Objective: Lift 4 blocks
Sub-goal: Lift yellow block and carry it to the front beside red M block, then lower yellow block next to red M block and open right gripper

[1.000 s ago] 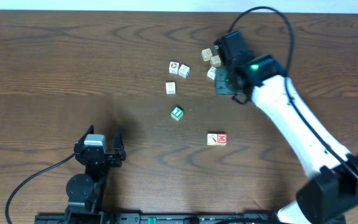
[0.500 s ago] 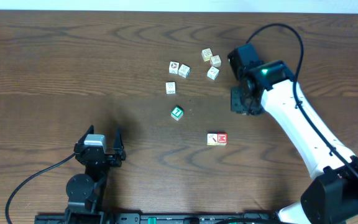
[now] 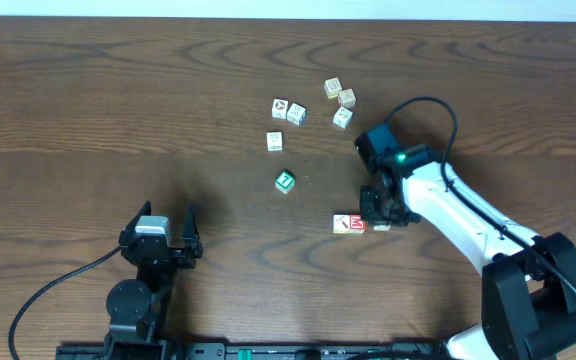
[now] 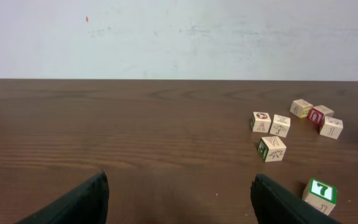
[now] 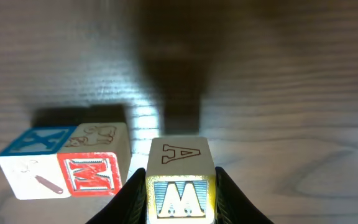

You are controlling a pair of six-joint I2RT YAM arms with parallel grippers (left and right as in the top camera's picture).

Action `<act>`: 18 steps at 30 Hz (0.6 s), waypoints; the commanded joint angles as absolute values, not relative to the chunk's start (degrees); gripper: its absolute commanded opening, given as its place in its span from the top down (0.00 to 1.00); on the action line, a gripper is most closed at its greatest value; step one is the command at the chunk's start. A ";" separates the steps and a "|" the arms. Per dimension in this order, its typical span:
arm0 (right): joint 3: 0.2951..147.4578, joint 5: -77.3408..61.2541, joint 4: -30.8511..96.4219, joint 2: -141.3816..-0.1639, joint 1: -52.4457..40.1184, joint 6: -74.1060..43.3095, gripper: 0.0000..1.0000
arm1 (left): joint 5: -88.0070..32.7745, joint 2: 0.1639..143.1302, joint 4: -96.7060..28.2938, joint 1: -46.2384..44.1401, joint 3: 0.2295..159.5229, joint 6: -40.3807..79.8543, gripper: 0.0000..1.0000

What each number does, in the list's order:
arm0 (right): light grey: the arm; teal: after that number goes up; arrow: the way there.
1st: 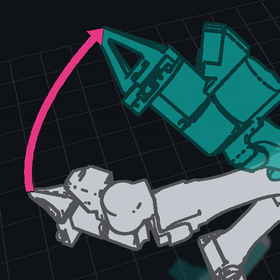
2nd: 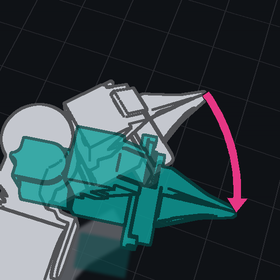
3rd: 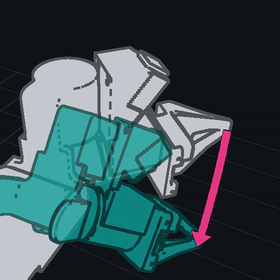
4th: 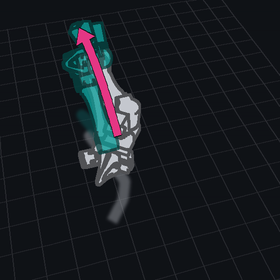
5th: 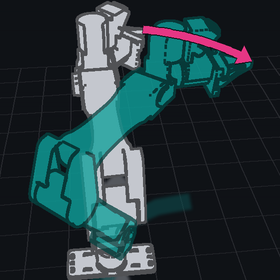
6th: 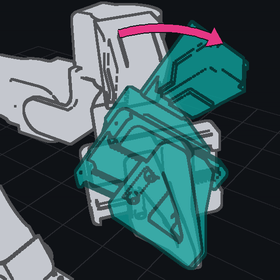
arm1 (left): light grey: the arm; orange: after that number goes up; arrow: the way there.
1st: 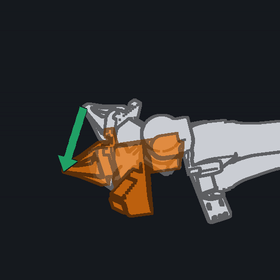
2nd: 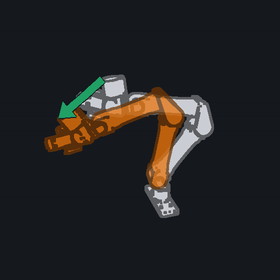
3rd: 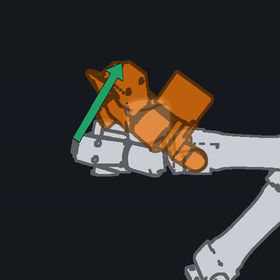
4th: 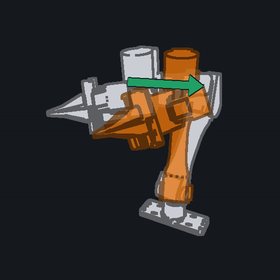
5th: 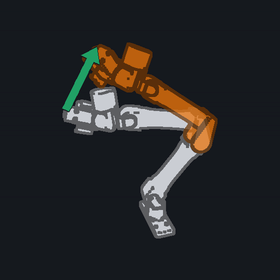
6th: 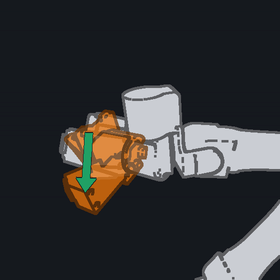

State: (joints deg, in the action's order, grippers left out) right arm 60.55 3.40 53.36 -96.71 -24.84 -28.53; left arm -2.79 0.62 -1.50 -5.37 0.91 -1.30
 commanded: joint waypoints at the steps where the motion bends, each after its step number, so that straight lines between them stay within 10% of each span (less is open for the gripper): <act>1: 58.13 2.48 51.53 -96.42 -26.41 -30.70 0.74 | -1.89 0.38 -4.03 -5.48 0.23 -0.99 0.27; 18: 57.58 2.28 47.59 -96.42 -26.72 -30.81 0.67 | -1.89 0.38 -4.03 -5.48 0.23 -0.99 0.27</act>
State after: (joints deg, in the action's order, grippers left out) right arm 57.78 2.26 47.51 -96.71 -25.69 -29.91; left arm -2.79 0.62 -1.50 -5.37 0.91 -1.30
